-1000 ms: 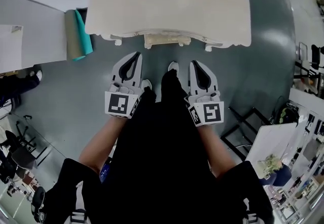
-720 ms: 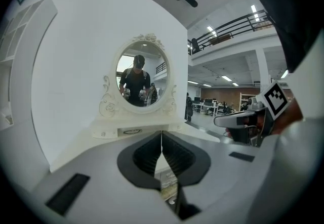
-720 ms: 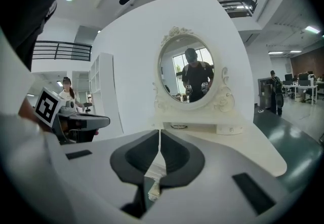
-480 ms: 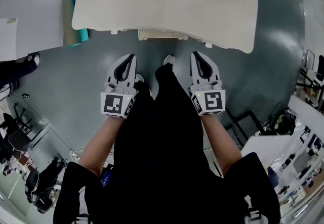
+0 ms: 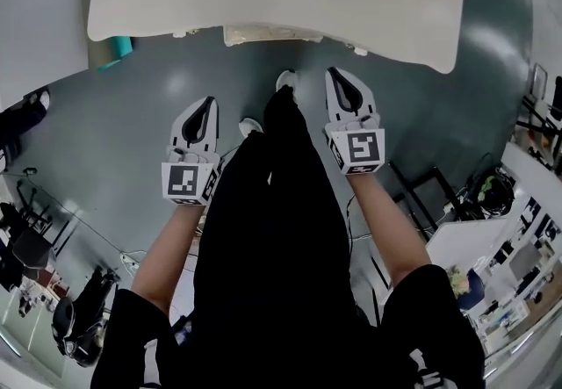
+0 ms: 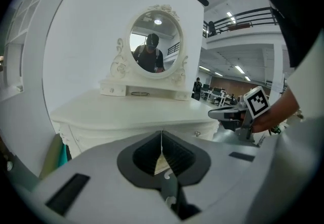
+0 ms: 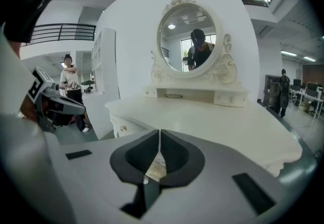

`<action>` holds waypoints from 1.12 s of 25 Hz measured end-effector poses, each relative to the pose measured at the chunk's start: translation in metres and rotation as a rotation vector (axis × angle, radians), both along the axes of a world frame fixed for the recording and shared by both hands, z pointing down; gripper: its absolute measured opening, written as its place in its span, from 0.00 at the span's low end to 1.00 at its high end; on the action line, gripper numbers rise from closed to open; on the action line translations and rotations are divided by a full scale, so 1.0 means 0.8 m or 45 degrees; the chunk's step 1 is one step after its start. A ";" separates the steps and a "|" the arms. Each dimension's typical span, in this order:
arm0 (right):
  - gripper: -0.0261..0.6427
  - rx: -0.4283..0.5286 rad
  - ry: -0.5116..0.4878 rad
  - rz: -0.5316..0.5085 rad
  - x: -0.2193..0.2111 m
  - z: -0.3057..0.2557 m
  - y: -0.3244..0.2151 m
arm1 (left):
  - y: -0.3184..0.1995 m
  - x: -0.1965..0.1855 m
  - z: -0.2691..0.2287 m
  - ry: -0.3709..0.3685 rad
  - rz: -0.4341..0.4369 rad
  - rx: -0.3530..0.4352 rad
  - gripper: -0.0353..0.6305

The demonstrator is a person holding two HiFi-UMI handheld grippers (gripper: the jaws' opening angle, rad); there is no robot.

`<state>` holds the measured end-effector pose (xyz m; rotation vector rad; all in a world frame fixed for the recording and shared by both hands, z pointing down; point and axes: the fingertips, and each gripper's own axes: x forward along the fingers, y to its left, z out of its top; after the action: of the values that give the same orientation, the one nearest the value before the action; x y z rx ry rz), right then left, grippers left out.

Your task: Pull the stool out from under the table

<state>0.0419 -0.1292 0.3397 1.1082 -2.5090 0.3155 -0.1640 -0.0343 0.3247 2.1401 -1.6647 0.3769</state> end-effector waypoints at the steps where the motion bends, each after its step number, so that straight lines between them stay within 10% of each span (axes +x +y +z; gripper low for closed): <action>1: 0.07 -0.020 0.003 0.013 0.003 0.019 -0.001 | 0.000 -0.001 0.017 -0.010 0.005 -0.005 0.08; 8: 0.07 -0.057 0.099 0.151 0.035 0.144 -0.017 | -0.015 -0.022 0.147 -0.073 -0.107 -0.041 0.08; 28: 0.07 -0.172 0.237 0.174 0.054 0.435 -0.053 | -0.063 -0.048 0.449 -0.151 0.023 -0.157 0.08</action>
<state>0.0850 -0.1716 0.6877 1.1988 -2.2210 0.3942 -0.2020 -0.0845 0.6841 2.0789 -1.6404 0.6065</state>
